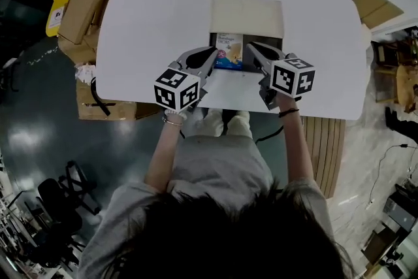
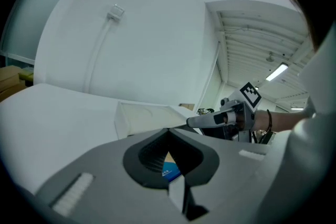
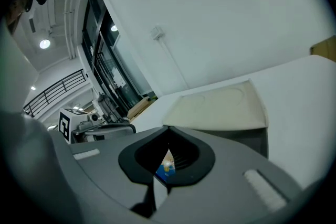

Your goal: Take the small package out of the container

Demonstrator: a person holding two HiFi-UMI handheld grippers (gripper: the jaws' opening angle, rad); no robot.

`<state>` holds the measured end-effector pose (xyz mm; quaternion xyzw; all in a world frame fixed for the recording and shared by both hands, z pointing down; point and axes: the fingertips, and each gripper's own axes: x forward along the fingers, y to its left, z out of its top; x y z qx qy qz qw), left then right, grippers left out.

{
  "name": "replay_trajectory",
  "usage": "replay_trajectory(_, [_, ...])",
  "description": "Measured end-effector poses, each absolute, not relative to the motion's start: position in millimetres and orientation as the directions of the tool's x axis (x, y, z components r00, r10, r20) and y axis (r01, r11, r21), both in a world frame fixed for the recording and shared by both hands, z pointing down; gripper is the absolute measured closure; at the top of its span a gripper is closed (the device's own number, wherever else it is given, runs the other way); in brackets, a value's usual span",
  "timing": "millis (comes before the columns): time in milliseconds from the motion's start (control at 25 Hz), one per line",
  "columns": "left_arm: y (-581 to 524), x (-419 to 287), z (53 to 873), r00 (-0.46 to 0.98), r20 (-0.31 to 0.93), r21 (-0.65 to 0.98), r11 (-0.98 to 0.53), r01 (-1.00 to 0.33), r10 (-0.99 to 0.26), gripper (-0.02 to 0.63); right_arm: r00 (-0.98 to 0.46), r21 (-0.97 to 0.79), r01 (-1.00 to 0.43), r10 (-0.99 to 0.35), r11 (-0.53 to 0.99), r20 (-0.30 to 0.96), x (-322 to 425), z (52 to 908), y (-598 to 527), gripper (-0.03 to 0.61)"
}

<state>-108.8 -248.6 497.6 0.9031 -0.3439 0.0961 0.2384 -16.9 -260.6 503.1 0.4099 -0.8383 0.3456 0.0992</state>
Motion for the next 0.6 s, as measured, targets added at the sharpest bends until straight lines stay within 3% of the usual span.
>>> replay_trajectory(600, [-251.8, -106.6, 516.8, 0.733, 0.376, 0.410, -0.608, -0.680, -0.567, 0.621, -0.710, -0.670, -0.686, -0.463, 0.285, 0.530, -16.2, 541.4, -264.8, 0.565])
